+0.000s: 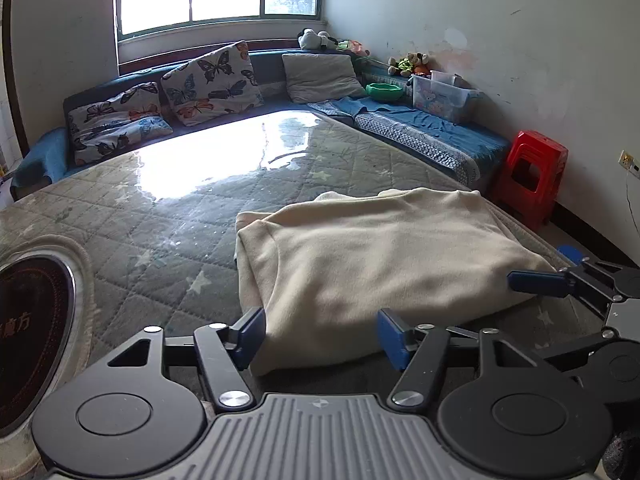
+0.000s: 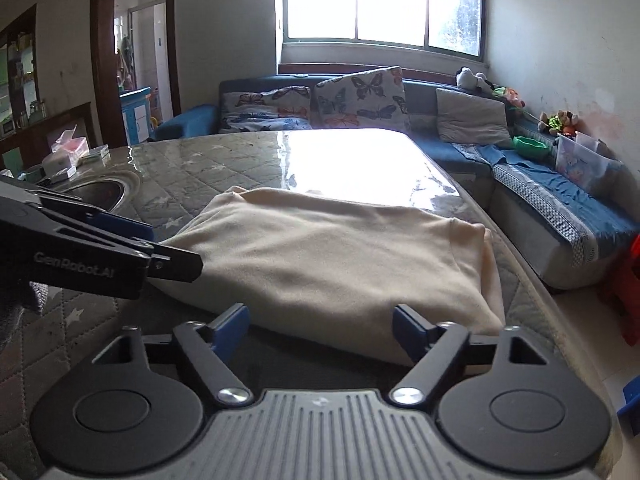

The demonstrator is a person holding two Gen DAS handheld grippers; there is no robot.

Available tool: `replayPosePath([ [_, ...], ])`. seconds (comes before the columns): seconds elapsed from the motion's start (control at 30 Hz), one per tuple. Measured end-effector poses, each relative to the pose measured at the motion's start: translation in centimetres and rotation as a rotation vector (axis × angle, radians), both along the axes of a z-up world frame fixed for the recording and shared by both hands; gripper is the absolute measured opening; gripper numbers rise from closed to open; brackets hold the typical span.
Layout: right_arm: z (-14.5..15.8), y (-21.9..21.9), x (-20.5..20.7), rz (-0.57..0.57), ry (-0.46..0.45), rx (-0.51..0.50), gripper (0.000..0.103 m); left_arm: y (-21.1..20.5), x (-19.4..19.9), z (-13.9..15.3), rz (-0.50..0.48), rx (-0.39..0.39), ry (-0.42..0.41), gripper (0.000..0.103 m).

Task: Fold clothes
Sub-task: 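Open both tools and pull them back from the folded sweatshirt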

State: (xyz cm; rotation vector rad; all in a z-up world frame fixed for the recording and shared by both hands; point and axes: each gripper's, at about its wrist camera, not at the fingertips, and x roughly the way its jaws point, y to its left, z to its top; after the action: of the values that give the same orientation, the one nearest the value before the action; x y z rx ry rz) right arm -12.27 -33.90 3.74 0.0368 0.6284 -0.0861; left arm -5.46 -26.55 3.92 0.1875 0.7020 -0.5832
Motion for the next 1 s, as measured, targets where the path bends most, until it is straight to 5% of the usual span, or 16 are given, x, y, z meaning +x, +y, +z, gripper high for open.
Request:
replayPosePath([
  [0.37,-0.1,0.7,-1.9,-0.079,0.011,0.0,0.101,1.8,-2.0,0.1,0.017,-0.021,0.011,0.094],
  [1.0,0.2,1.7,-3.8,-0.156,0.023,-0.038,0.103,3.0,-5.1,0.3,0.046,-0.019,-0.023,0.103],
])
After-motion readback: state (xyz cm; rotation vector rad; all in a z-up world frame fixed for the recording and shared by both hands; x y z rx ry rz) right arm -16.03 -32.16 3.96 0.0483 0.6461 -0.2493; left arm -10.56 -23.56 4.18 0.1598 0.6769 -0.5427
